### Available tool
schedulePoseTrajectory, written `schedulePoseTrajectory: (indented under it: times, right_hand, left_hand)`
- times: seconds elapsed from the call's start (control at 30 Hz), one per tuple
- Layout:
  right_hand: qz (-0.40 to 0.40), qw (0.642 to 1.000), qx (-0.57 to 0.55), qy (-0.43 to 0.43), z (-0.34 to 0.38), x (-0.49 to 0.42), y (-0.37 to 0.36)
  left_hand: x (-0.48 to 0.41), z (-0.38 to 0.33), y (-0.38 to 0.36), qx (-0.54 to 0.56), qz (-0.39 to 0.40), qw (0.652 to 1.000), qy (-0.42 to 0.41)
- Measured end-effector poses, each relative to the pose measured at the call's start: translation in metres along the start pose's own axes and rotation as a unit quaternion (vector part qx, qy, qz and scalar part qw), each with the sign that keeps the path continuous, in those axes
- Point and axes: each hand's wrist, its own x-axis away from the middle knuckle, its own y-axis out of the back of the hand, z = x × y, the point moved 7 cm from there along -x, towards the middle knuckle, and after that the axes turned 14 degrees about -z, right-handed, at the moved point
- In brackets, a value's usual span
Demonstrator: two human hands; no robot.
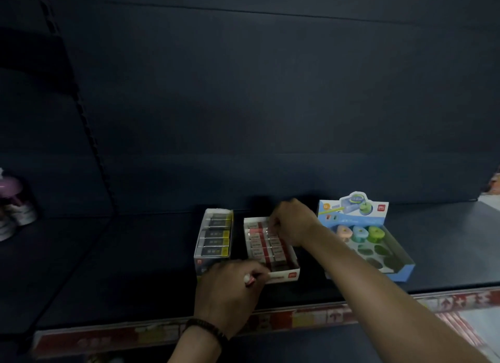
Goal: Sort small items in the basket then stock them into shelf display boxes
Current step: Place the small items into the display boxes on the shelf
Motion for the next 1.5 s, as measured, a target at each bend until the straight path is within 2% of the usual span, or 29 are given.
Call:
schedulePoseTrajectory:
  times: [0.13, 0.2, 0.27, 0.33, 0.43, 0.47, 0.53, 0.6, 0.73, 0.83, 0.9, 0.93, 1.0, 1.07, 1.13, 1.2, 1.33, 1.4, 1.5]
  right_hand:
    - [0.042, 0.998, -0.029, 0.031, 0.003, 0.008, 0.013]
    - [-0.015, 0.997, -0.073, 0.031, 0.006, 0.017, 0.025]
    - [-0.086, 0.979, -0.185, 0.005, 0.009, 0.032, 0.041]
    - [-0.131, 0.95, -0.283, -0.016, 0.015, 0.053, 0.056]
    - [-0.145, 0.911, -0.385, -0.019, 0.027, 0.086, 0.073]
    - [-0.143, 0.901, -0.409, -0.023, 0.031, 0.095, 0.077]
    - [-0.151, 0.893, -0.424, -0.024, 0.035, 0.108, 0.081]
    - [-0.169, 0.905, -0.391, -0.004, 0.04, 0.117, 0.082]
    - [-0.181, 0.909, -0.375, 0.019, 0.045, 0.122, 0.075]
    - [-0.179, 0.898, -0.402, 0.002, 0.04, 0.122, 0.074]
    - [-0.157, 0.893, -0.421, -0.027, 0.034, 0.12, 0.073]
    - [-0.142, 0.893, -0.425, -0.038, 0.032, 0.12, 0.071]
    - [-0.124, 0.901, -0.415, -0.026, 0.034, 0.12, 0.072]
    - [-0.127, 0.905, -0.405, -0.004, 0.038, 0.119, 0.075]
    - [-0.154, 0.892, -0.426, -0.014, 0.035, 0.116, 0.076]
    - [-0.196, 0.864, -0.462, -0.049, 0.027, 0.111, 0.078]
    - [-0.18, 0.775, -0.584, -0.16, 0.015, 0.107, 0.063]
    - [-0.171, 0.76, -0.599, -0.183, 0.013, 0.109, 0.058]
    - [-0.175, 0.771, -0.591, -0.161, 0.017, 0.11, 0.059]
  left_hand:
    - [0.005, -0.001, -0.001, 0.024, 0.019, 0.999, 0.031]
    - [0.01, -0.002, 0.003, 0.114, 0.016, 0.99, 0.082]
    - [0.013, -0.003, 0.009, 0.224, -0.006, 0.965, 0.14]
    - [0.015, -0.004, 0.01, 0.359, -0.003, 0.91, 0.209]
    - [0.016, -0.009, 0.007, 0.537, 0.025, 0.79, 0.295]
    - [0.015, -0.009, 0.007, 0.569, 0.022, 0.763, 0.306]
    - [0.014, -0.009, 0.007, 0.601, 0.008, 0.731, 0.323]
    - [0.012, -0.01, 0.005, 0.619, 0.002, 0.716, 0.322]
    - [0.01, -0.013, 0.004, 0.635, 0.011, 0.712, 0.3]
    - [0.009, -0.013, 0.005, 0.616, 0.025, 0.739, 0.271]
    - [0.008, -0.01, 0.005, 0.581, 0.026, 0.77, 0.262]
    - [0.007, -0.008, 0.005, 0.55, 0.021, 0.797, 0.25]
    - [0.004, -0.009, 0.009, 0.468, 0.001, 0.861, 0.201]
    - [0.002, -0.013, 0.013, 0.425, -0.019, 0.891, 0.16]
    - [0.001, -0.015, 0.014, 0.418, -0.039, 0.896, 0.144]
    - [0.003, -0.016, 0.014, 0.417, -0.044, 0.895, 0.151]
    - [0.005, -0.014, 0.008, 0.457, -0.015, 0.865, 0.205]
    - [0.005, -0.013, 0.007, 0.479, -0.001, 0.849, 0.224]
    - [0.004, -0.01, 0.006, 0.453, 0.007, 0.862, 0.228]
